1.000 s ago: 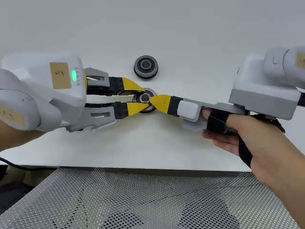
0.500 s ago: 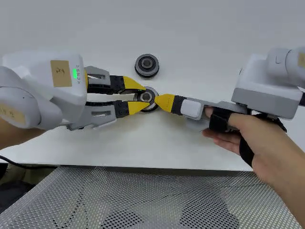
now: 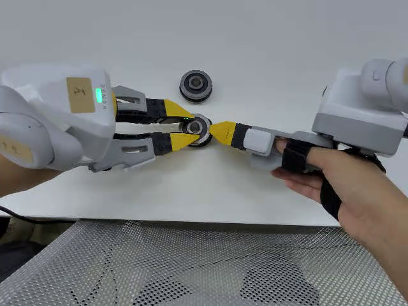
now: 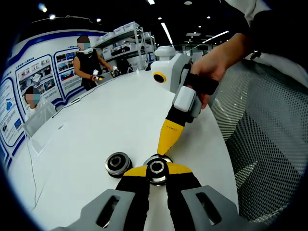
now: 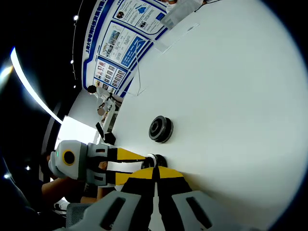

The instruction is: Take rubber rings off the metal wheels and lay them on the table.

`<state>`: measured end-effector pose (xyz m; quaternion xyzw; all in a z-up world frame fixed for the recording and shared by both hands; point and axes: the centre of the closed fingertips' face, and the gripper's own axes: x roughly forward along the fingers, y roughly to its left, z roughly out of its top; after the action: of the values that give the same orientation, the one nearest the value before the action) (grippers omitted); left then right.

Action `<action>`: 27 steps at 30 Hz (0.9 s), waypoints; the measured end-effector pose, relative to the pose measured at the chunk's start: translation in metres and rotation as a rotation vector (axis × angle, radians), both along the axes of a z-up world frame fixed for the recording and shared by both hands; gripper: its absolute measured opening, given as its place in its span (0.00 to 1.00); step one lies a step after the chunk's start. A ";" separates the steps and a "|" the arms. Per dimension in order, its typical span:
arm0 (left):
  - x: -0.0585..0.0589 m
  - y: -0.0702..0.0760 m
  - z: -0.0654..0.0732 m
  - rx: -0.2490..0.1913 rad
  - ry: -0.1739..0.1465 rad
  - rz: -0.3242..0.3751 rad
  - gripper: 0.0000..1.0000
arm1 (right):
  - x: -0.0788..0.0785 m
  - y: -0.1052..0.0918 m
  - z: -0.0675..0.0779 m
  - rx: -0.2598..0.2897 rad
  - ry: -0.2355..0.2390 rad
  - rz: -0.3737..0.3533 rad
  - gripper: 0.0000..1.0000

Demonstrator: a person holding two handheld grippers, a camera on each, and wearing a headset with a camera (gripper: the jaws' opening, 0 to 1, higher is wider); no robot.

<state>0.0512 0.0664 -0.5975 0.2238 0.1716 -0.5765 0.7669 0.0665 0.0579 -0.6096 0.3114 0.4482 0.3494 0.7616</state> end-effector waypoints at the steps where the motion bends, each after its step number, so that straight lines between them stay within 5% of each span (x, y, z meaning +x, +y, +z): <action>1: 0.000 0.000 0.000 -0.001 0.001 0.001 0.13 | 0.000 0.000 0.000 -0.005 -0.004 0.004 0.03; 13: 0.000 -0.001 0.000 0.001 0.002 0.003 0.13 | 0.001 -0.001 0.000 -0.079 0.006 0.015 0.00; 27: 0.000 0.000 -0.001 0.003 0.000 0.005 0.12 | 0.000 0.001 0.006 -0.135 -0.075 0.063 0.00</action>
<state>0.0513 0.0664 -0.5980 0.2243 0.1731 -0.5743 0.7680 0.0666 0.0585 -0.6035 0.2320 0.4513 0.3535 0.7859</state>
